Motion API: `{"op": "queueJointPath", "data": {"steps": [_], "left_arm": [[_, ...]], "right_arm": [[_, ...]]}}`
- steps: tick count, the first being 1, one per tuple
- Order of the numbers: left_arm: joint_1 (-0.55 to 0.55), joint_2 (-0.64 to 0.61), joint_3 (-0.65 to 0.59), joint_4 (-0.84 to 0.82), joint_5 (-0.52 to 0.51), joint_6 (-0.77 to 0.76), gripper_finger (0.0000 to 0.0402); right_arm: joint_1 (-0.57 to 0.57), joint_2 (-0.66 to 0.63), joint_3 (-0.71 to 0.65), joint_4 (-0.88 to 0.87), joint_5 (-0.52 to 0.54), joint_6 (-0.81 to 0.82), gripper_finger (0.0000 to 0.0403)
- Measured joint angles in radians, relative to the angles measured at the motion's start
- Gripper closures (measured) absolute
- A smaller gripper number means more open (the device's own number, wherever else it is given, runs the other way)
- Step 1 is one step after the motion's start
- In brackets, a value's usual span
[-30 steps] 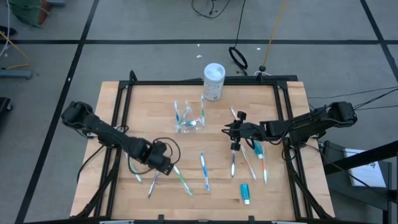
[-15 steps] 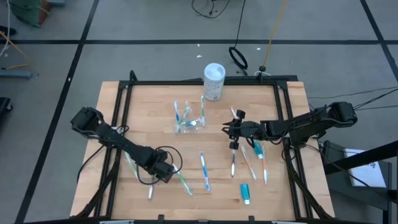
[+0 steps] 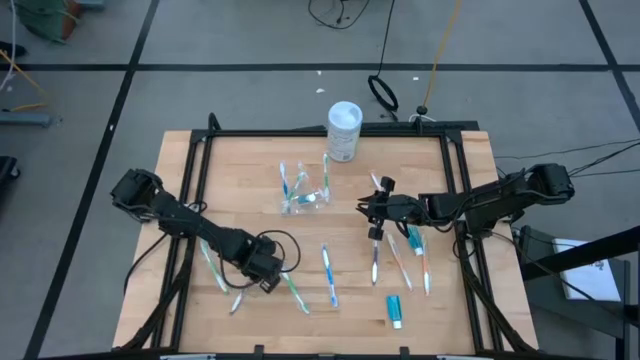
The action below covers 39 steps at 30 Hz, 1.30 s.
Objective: Pick & Place toothbrushing station
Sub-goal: Put the violet toothbrush into the transparent organizer
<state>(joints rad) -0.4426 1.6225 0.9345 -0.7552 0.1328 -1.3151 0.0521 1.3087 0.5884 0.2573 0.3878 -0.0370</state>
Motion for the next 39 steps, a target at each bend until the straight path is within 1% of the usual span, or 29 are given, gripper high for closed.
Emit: {"op": "queueJointPath", "data": {"steps": [3,5,9,12,16,20,23,27,33,36,39], "left_arm": [[0.008,-0.014,0.004,-0.006,0.009,0.021,0.0349],[0.012,-0.019,0.006,-0.005,0.007,0.021,0.0341],[0.012,-0.015,0.006,-0.016,-0.008,0.08,0.0313],[0.011,-0.007,0.006,-0.02,-0.033,0.088,0.0285],[0.011,-0.001,0.006,-0.039,-0.044,0.064,0.0253],[0.004,-0.002,0.005,-0.066,-0.083,0.012,0.0237],[-0.004,-0.002,0.005,-0.062,-0.083,0.002,0.0239],[-0.007,-0.002,-0.005,-0.063,-0.082,-0.011,0.0253],[-0.007,-0.002,-0.069,-0.058,-0.056,-0.077,0.0274],[-0.007,-0.004,-0.092,-0.053,-0.062,-0.059,0.0281],[-0.007,-0.007,-0.103,-0.044,-0.089,0.02,0.0297]], "right_arm": [[0.0,0.0,0.0,0.0,0.0,-0.001,0.0287],[0.0,0.0,0.0,0.0,0.0,-0.001,0.0287],[0.0,0.0,-0.024,0.032,0.0,-0.003,0.0287],[-0.001,0.0,-0.042,0.056,0.0,-0.005,0.0287],[-0.002,0.0,-0.074,0.122,0.0,-0.006,0.0287],[-0.003,0.0,-0.094,0.169,0.0,-0.01,0.0287],[-0.002,0.0,-0.097,0.179,0.0,-0.013,0.0287],[-0.002,0.0,-0.097,0.18,0.0,-0.011,0.0287],[-0.002,0.0,-0.097,0.18,0.0,-0.009,0.0287],[-0.003,0.0,-0.097,0.18,0.0,-0.009,0.0287],[-0.003,0.0,-0.097,0.18,0.0,-0.011,0.0287]]}}
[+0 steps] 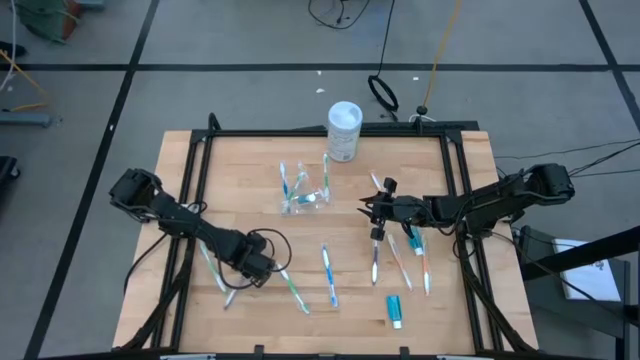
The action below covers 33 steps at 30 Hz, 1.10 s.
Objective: Pick & Place toothbrushing station
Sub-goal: Put the violet toothbrush into the transparent organizer
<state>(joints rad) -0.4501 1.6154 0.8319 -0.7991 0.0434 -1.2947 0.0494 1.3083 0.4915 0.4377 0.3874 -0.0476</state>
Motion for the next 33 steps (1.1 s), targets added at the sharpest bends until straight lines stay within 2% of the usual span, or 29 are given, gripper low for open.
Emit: {"op": "queueJointPath", "data": {"steps": [7,9,13,16,19,22,24,26,30,33], "left_arm": [[0.026,0.002,0.001,0.083,-0.123,0.053,0.0384],[0.031,-0.003,0.024,0.14,-0.188,0.106,0.039],[0.052,-0.052,0.094,0.26,-0.437,0.31,0.0386],[0.087,-0.096,0.132,0.371,-0.67,0.456,0.0394],[0.13,-0.138,0.142,0.541,-0.93,0.6,0.0394],[0.183,-0.15,0.142,0.706,-1.102,0.794,0.0381],[0.228,-0.151,0.142,0.801,-1.129,0.911,0.0377],[0.274,-0.149,0.142,0.838,-1.118,0.964,0.0379],[0.363,-0.128,0.125,0.839,-1.111,0.964,0.0392],[0.409,-0.116,0.104,0.806,-1.06,0.888,0.0393]], "right_arm": [[0.0,0.0,0.0,0.008,0.001,-0.004,0.0287],[0.0,0.0,0.0,0.009,0.002,-0.017,0.0287],[-0.002,0.0,0.0,0.015,0.002,-0.018,0.0287],[-0.002,0.0,0.0,0.024,0.002,-0.017,0.0287],[-0.002,0.0,0.0,0.026,0.001,-0.017,0.0287],[-0.002,0.0,0.0,0.024,0.001,-0.017,0.0287],[-0.002,0.0,0.0,0.022,0.001,-0.017,0.0287],[-0.002,0.0,0.0,0.021,0.001,-0.017,0.0287],[-0.002,0.0,0.0,0.006,0.0,-0.017,0.0287],[-0.002,0.0,0.0,0.006,0.0,-0.017,0.0287]]}}
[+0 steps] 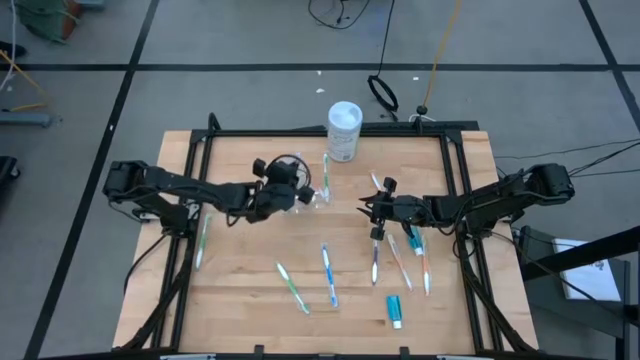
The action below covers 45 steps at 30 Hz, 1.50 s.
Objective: Pick & Place toothbrushing station
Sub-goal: Put the violet toothbrush into the transparent organizer, then adjust the blue mouthwash in the transparent organizer
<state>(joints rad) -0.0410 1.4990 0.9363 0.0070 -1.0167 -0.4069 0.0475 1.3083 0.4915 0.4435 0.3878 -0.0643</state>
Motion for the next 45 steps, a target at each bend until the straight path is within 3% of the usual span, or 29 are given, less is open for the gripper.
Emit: {"op": "queueJointPath", "data": {"steps": [5,11,16,21,28,37,41,45], "left_arm": [[0.013,0.002,-0.003,-0.066,0.153,-0.147,0.0367],[0.021,0.002,-0.003,-0.173,0.024,-0.085,0.0368],[0.043,0.002,-0.003,-0.199,0.09,-0.17,0.0363],[0.071,0.002,-0.003,-0.235,0.238,-0.122,0.0331],[0.085,0.002,-0.003,-0.265,0.265,-0.019,0.0276],[0.063,-0.051,0.044,-0.265,0.213,0.244,0.022],[0.041,-0.054,0.086,-0.249,0.299,0.399,0.0209],[0.022,-0.024,0.09,-0.165,0.384,0.416,0.0212]], "right_arm": [[0.0,0.0,0.0,-0.004,0.0,0.0,0.0287],[0.0,0.0,0.0,-0.008,0.0,0.0,0.0287],[0.0,0.0,0.0,-0.008,0.001,0.002,0.0287],[0.0,0.0,0.0,-0.007,0.002,0.025,0.0287],[0.0,0.0,0.0,0.002,0.002,0.026,0.0287],[0.0,0.0,0.0,-0.002,0.003,0.049,0.0287],[-0.004,0.0,0.0,0.001,0.003,0.027,0.0287],[-0.024,0.0,0.0,0.001,0.003,0.029,0.0287]]}}
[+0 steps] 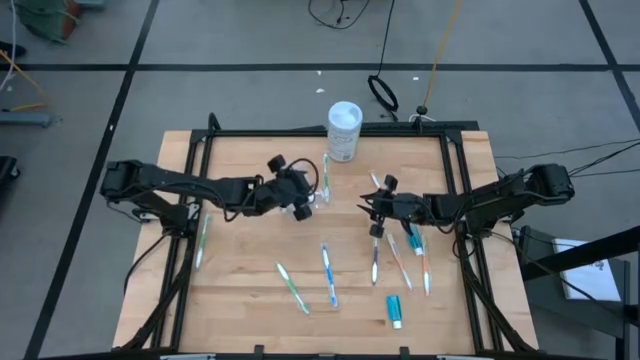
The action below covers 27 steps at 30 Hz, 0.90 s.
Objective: Pick & Place toothbrushing station
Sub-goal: Adjust the blue mouthwash in the transparent organizer
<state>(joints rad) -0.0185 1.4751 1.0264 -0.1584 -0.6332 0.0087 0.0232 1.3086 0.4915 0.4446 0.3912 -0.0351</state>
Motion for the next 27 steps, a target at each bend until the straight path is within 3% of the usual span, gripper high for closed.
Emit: {"op": "queueJointPath", "data": {"steps": [11,27], "left_arm": [[0.006,0.198,0.0,0.127,0.143,0.175,0.0224],[0.049,0.221,0.0,-0.07,0.09,0.131,0.0225]], "right_arm": [[-0.017,0.0,0.0,-0.015,-0.002,0.031,0.0287],[-0.017,0.0,0.0,-0.031,-0.002,0.031,0.0287]]}}
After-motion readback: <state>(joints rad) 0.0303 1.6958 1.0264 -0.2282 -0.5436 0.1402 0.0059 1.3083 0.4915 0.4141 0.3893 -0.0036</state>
